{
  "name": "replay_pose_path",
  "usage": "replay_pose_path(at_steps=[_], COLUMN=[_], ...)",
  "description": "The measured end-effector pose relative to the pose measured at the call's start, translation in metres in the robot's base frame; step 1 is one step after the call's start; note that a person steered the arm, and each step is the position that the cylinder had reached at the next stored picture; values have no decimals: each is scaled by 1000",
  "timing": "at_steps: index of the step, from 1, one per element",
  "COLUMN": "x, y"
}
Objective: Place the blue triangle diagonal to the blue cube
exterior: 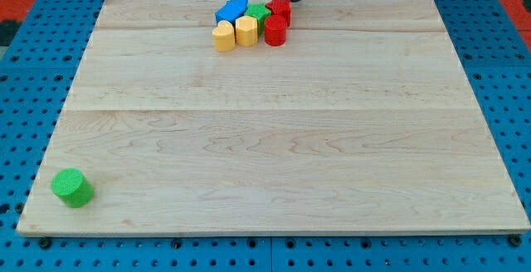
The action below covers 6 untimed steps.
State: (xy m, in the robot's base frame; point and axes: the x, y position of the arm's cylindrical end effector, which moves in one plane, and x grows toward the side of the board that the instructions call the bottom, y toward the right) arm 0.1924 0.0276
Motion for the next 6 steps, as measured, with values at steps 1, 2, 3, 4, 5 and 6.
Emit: replay_pose_path(at_steps=[1, 2, 3, 4, 5, 6], x=[17, 33, 58, 74, 60, 40], y=[-39, -81, -116, -140, -154, -177])
